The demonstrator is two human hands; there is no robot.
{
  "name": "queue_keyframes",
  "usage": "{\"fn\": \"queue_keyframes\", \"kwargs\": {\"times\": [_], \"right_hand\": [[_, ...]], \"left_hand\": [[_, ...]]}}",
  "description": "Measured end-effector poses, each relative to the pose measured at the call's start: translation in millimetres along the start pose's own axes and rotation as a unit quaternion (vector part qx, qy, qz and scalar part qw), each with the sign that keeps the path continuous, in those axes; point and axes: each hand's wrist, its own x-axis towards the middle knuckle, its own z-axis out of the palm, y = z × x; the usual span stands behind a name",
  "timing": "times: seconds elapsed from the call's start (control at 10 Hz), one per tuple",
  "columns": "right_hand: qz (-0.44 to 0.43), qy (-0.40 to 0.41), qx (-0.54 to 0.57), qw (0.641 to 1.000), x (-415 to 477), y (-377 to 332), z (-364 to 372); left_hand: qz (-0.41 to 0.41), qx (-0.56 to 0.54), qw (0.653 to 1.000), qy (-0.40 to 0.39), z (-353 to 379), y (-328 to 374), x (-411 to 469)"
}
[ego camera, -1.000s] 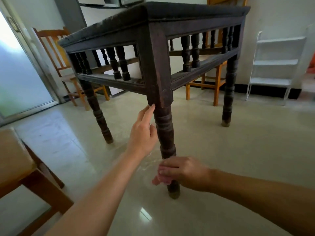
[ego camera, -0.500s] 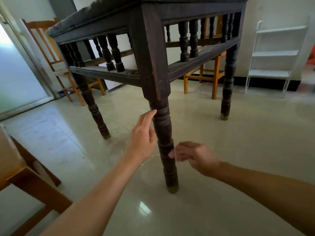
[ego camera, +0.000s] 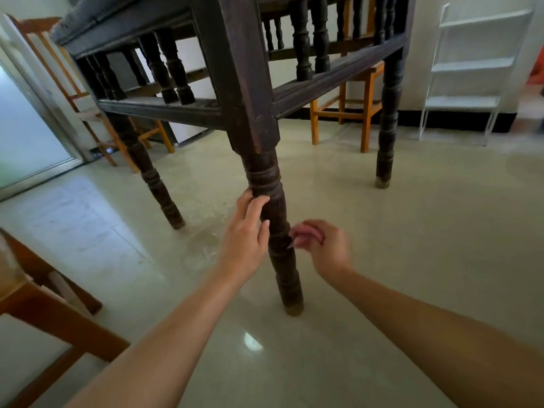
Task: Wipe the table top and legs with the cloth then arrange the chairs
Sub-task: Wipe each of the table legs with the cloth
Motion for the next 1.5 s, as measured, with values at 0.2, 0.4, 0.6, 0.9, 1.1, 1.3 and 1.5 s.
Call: {"fn": "queue_keyframes", "kwargs": {"times": [0.2,0.4,0.6,0.9,1.1,1.3,1.5], "right_hand": [[-0.066,-0.052,-0.1,0.991,-34,34,27],[0.113,-0.046,-0.008,0.993,-12,43,-10],[-0.034,-0.036,-0.115,0.992,-27,29,20],[0.077,0.058,0.024,0.995,3,37,-11],[-0.061,-0.075,-0.248,0.964,-44,68,15],[0.07,-0.028,-0.166,0.983,-21,66,-9],[-0.004,0.004,-0.168,0.986,-31,53,23]], "left_hand": [[-0.006,-0.016,1.0,-0.015,4,2,-6],[0.002,-0.016,0.999,-0.028,3,-4,-9],[-0.02,0.004,0.998,-0.065,19,-5,-36],[-0.001,0.017,0.995,-0.099,29,-21,-42],[0.009,0.006,0.994,-0.107,32,-29,-46],[0.016,0.025,0.994,-0.102,32,-30,-47],[0.012,0.016,0.995,-0.098,37,-29,-50]]}}
